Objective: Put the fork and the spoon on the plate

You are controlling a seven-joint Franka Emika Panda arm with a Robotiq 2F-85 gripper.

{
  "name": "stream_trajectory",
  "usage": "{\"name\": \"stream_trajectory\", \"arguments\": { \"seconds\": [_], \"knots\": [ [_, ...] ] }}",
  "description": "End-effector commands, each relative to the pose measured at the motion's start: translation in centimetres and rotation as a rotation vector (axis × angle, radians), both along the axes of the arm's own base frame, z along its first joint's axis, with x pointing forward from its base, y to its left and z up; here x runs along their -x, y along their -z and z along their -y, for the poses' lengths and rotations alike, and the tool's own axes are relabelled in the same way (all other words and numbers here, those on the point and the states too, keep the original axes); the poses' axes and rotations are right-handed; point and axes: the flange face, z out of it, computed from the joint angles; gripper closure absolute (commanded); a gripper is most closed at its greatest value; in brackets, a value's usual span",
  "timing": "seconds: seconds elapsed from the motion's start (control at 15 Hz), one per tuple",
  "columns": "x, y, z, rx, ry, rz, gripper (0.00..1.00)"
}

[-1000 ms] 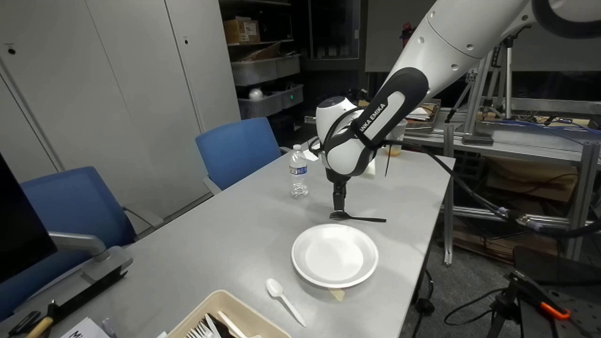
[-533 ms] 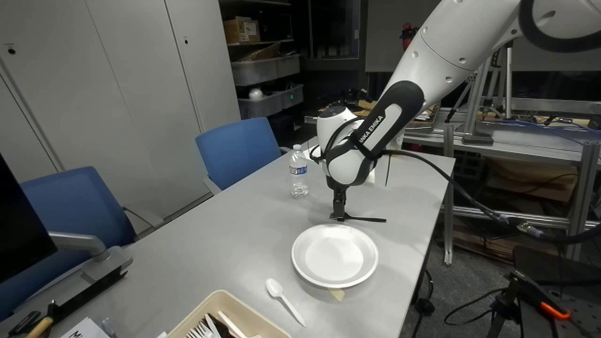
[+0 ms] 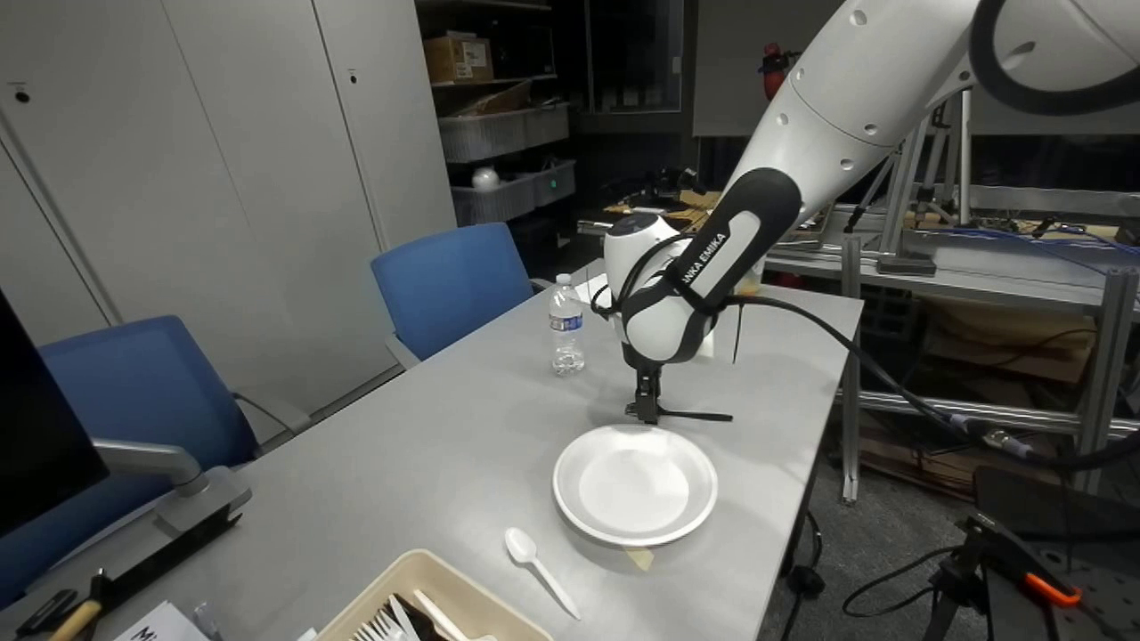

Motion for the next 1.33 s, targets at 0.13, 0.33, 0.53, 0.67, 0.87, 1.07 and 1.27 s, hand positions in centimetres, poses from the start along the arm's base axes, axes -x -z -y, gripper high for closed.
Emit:
{"name": "stream_trajectory", "arguments": {
  "seconds": [0.13,0.33,0.53,0.67,0.87,1.07,1.27],
  "knots": [
    [-0.4,0.0,0.3,0.023,0.01,0.02,0.73],
    [-0.3,-0.4,-0.2,0.034,0.017,0.02,0.96],
    [-0.2,-1.5,-1.2,0.051,0.016,0.023,1.0],
    [-0.4,-2.4,-2.4,0.076,0.005,0.029,0.99],
    [-0.9,-3.6,-5.0,0.099,-0.025,0.035,0.98],
    [-1.7,-4.3,-8.0,0.108,-0.069,0.038,0.98],
    [-2.2,-4.7,-10.4,0.109,-0.102,0.035,0.98]
  ]
}}
